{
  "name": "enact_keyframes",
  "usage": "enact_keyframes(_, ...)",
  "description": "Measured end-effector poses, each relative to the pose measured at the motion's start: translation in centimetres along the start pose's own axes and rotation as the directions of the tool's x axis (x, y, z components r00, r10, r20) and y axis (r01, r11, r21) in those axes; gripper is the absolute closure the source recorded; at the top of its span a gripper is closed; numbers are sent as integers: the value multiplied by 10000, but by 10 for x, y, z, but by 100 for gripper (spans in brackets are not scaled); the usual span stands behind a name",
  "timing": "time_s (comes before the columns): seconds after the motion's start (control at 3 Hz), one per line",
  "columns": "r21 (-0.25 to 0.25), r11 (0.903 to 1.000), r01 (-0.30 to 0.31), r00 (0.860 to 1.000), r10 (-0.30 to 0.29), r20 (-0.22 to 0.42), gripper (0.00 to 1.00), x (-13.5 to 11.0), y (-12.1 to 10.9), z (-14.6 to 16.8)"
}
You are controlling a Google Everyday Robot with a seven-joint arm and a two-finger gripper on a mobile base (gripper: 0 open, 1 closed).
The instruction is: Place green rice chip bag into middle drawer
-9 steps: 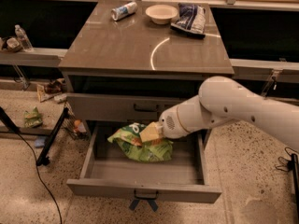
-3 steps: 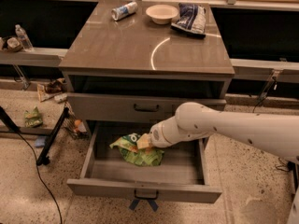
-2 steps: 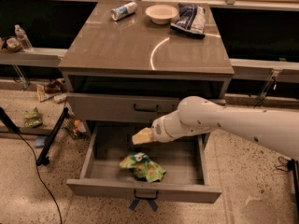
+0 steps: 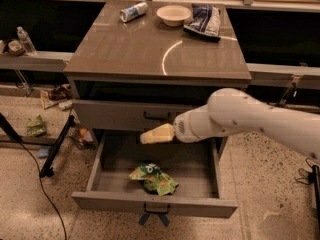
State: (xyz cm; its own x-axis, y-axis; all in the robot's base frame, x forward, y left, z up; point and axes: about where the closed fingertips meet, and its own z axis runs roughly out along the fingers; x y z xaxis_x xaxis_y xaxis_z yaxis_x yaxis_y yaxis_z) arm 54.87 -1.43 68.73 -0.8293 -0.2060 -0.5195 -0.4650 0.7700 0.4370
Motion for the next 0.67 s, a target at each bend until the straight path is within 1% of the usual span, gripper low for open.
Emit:
enact_keyframes(0.33, 544, 9964, 645, 9961, -675, 559, 37, -29, 14, -101)
enact_keyframes(0.67, 1492, 9639, 2206, 9612, -2408, 1344, 60, -79, 51, -185)
